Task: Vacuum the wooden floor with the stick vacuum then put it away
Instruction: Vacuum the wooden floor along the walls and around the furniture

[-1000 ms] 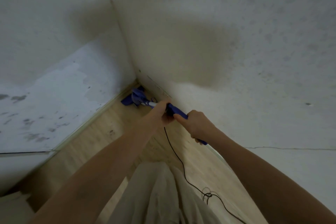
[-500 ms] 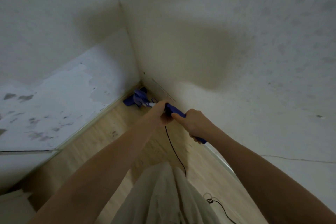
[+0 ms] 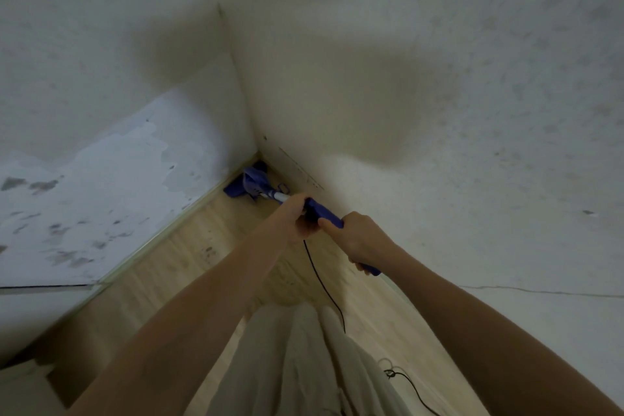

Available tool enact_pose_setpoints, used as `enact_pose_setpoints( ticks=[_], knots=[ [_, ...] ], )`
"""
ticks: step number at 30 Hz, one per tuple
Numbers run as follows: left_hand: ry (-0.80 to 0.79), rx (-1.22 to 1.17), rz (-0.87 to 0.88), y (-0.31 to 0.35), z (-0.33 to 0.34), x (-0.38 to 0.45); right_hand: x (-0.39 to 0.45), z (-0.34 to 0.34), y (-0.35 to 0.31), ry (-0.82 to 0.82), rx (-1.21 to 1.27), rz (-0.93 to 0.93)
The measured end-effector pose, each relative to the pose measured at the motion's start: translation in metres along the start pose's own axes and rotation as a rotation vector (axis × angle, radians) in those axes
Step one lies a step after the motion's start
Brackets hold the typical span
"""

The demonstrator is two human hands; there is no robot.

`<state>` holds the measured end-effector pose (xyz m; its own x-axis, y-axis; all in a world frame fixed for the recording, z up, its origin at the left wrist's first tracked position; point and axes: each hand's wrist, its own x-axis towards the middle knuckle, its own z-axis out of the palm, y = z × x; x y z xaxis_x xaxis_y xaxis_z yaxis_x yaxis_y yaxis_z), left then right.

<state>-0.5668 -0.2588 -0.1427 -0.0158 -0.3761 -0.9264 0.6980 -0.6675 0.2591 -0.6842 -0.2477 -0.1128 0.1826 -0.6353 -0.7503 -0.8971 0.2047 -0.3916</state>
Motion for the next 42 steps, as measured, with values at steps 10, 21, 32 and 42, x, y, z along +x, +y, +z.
enact_pose_setpoints(
  ticks=[10, 21, 32, 42],
  knots=[
    [-0.020, -0.039, 0.088, -0.023, 0.010, -0.012, -0.002, 0.000, 0.026, -0.038, 0.049, -0.008],
    [-0.030, -0.213, 0.031, -0.137, 0.010, -0.050, -0.074, 0.020, 0.115, -0.093, 0.019, -0.081],
    [-0.091, -0.127, 0.064, -0.221, 0.037, -0.087, -0.131, 0.001, 0.182, -0.079, -0.136, -0.139],
    [-0.088, -0.110, 0.068, -0.183, 0.020, -0.053, -0.104, 0.004, 0.151, -0.035, -0.179, -0.126]
  ],
)
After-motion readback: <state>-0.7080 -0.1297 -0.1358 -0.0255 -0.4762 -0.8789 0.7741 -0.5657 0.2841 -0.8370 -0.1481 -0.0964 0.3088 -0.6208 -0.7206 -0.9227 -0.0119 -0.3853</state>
